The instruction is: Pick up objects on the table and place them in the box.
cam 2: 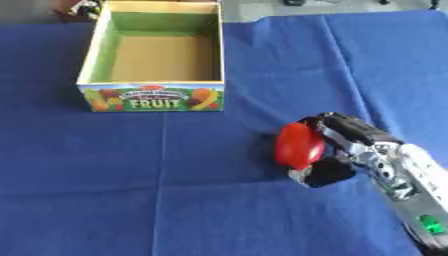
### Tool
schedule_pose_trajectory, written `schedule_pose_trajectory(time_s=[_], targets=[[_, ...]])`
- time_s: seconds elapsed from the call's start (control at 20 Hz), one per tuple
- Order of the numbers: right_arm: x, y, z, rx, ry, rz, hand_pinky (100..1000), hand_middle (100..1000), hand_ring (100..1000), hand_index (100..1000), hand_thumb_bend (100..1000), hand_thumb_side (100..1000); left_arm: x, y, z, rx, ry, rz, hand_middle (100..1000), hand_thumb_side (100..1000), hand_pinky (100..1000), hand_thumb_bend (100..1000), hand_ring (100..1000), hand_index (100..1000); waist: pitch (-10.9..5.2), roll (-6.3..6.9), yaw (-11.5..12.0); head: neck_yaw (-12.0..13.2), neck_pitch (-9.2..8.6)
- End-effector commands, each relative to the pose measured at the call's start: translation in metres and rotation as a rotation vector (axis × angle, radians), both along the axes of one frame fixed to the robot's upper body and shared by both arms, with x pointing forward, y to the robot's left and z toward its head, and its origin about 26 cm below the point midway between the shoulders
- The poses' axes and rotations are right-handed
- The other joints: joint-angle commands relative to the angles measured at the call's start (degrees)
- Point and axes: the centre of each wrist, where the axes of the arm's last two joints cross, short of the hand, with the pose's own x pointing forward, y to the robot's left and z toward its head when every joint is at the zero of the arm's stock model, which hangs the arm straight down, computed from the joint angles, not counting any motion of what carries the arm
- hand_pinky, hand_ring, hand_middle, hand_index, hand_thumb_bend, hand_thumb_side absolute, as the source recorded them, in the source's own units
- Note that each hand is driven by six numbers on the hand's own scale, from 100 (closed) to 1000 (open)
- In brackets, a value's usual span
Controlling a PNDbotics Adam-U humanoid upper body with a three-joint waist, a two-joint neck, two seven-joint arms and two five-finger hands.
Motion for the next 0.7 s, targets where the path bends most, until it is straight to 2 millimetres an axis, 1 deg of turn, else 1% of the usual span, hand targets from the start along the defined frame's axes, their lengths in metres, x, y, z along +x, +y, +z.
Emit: schedule_pose_trajectory(time_s=[0.05, 0.1, 0.2, 0.5, 0.7], targets=[[-0.001, -0.002, 0.006, 0.026, -0.046, -0.013, 373, 559, 637, 760, 100, 280, -0.003, -0.001, 0.007, -0.004, -0.026, -0.006, 561, 1000, 387, 100, 541, 803, -0.95, -0.04, 0.01, -0.20, -0.56], [-0.001, -0.002, 0.006, 0.037, -0.059, -0.017, 355, 551, 632, 747, 100, 240, -0.003, -0.001, 0.007, -0.004, -0.026, -0.006, 561, 1000, 387, 100, 541, 803, -0.94, -0.05, 0.01, -0.20, -0.57], [-0.001, -0.002, 0.007, 0.056, -0.082, -0.022, 337, 542, 623, 736, 100, 202, -0.003, -0.001, 0.008, -0.004, -0.026, -0.007, 561, 1000, 386, 100, 541, 803, -0.93, -0.06, 0.00, -0.21, -0.58], [-0.003, -0.001, 0.013, 0.088, -0.138, -0.026, 308, 524, 607, 714, 100, 217, -0.003, -0.001, 0.008, -0.003, -0.023, -0.007, 559, 1000, 384, 100, 539, 801, -0.91, -0.09, 0.03, -0.18, -0.53], [-0.011, 0.001, 0.030, 0.102, -0.197, -0.001, 295, 514, 599, 697, 100, 223, -0.003, -0.001, 0.008, -0.003, -0.022, -0.008, 559, 1000, 384, 100, 539, 800, -0.93, -0.33, -0.08, -0.07, -0.51]])
